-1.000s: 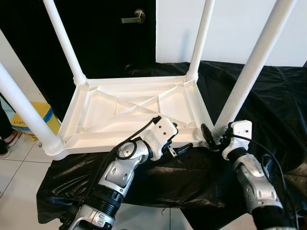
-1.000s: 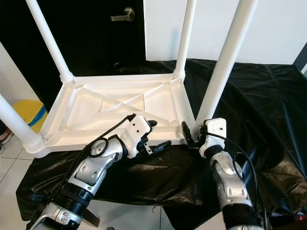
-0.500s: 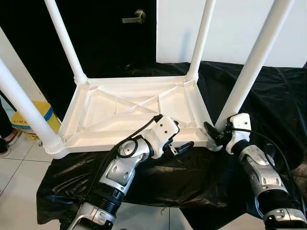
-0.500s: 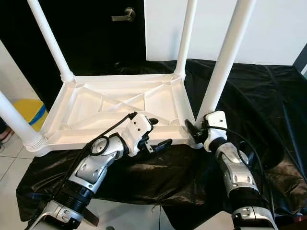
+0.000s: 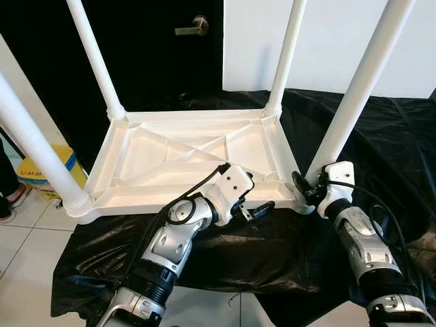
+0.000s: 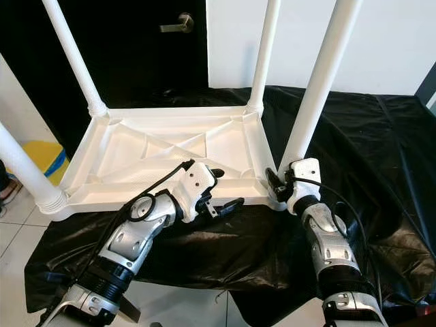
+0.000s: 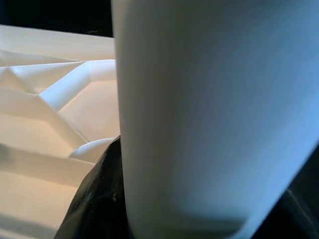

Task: Building children table

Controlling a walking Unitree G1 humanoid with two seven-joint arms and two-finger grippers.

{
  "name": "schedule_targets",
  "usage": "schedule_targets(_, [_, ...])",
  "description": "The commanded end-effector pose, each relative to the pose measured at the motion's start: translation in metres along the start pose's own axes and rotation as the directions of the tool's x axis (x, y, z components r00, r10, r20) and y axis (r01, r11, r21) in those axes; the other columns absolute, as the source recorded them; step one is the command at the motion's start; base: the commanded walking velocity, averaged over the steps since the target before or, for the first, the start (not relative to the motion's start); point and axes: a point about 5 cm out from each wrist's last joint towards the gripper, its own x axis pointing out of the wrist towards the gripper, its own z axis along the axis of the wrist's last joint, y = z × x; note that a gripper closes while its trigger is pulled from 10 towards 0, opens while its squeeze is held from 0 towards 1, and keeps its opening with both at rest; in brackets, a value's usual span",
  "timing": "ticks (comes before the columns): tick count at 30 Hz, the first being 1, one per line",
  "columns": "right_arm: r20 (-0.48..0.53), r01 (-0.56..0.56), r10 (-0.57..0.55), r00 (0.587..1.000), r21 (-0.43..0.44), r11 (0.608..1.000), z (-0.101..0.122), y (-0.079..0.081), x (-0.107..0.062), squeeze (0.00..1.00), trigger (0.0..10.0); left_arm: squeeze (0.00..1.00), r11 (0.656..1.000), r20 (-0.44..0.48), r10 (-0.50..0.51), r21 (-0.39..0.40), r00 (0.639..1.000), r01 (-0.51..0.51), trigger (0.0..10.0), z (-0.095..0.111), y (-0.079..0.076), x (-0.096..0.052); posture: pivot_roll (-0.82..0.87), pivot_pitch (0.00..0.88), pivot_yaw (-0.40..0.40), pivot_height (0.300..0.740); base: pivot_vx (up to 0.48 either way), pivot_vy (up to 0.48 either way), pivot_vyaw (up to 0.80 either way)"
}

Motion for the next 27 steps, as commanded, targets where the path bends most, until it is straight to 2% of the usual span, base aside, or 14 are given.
schedule_targets(1, [-0.118, 0.153, -0.152, 0.981, 0.006, 0.988, -0.023, -0.003, -0.010, 0.00, 10.0, 0.00, 0.998, -0.004, 0.051, 0.023, 0.999, -0.051, 10.0, 0.001, 0.002, 0.003, -0.12, 0.000, -0.024, 0.740, 0.000, 0.000, 0.00])
schedule_targets(2, [-0.118, 0.153, -0.152, 0.981, 0.006, 0.988, -0.023, -0.003, -0.010, 0.00, 10.0, 0.00, 0.998, -0.004, 0.051, 0.023, 0.999, -0.051, 10.0, 0.001, 0.002, 0.003, -0.12, 0.000, -0.024, 0.740, 0.000, 0.000, 0.00])
schedule_targets(3, [-0.137, 0.276, -0.270, 0.953, 0.030, 0.961, -0.026, -0.003, -0.013, 0.00, 10.0, 0.00, 0.999, -0.005, 0.047, 0.020, 0.999, -0.047, 10.0, 0.000, 0.000, 0.003, -0.12, 0.000, -0.024, 0.740, 0.000, 0.000, 0.00])
schedule_targets(5, [-0.142, 0.308, -0.300, 0.943, 0.035, 0.951, -0.027, -0.003, -0.014, 0.00, 10.0, 0.00, 0.999, -0.005, 0.046, 0.019, 0.999, -0.046, 10.0, -0.001, 0.000, 0.003, -0.12, 0.000, -0.024, 0.740, 0.000, 0.000, 0.00])
schedule_targets(9, [-0.135, 0.465, -0.454, 0.881, 0.063, 0.883, -0.026, 0.005, -0.013, 0.00, 10.0, 0.00, 0.999, 0.001, 0.033, 0.016, 0.999, -0.033, 10.0, 0.000, -0.004, 0.007, -0.12, 0.000, -0.035, 0.740, 0.000, 0.000, 0.00])
schedule_targets(13, [-0.126, 0.478, -0.467, 0.875, 0.077, 0.875, -0.024, 0.010, -0.012, 0.00, 10.0, 0.00, 0.999, 0.002, 0.029, 0.016, 1.000, -0.029, 10.0, 0.000, -0.005, 0.007, -0.12, 0.000, -0.035, 0.740, 0.000, 0.000, 0.00])
schedule_targets(26, [-0.058, 0.436, -0.433, 0.900, 0.059, 0.898, -0.013, 0.013, -0.016, 0.00, 10.0, 0.00, 0.999, -0.010, 0.051, 0.005, 0.999, -0.050, 10.0, -0.006, -0.006, 0.001, -0.10, 0.000, -0.055, 0.740, 0.000, 0.000, 0.00])
schedule_targets(27, [-0.021, 0.415, -0.415, 0.910, 0.067, 0.907, -0.010, 0.010, -0.021, 1.00, 10.0, 0.00, 0.999, -0.013, 0.052, -0.002, 0.999, -0.052, 10.0, -0.007, -0.007, -0.001, -0.10, 0.000, -0.052, 0.740, 0.000, 0.000, 0.00])
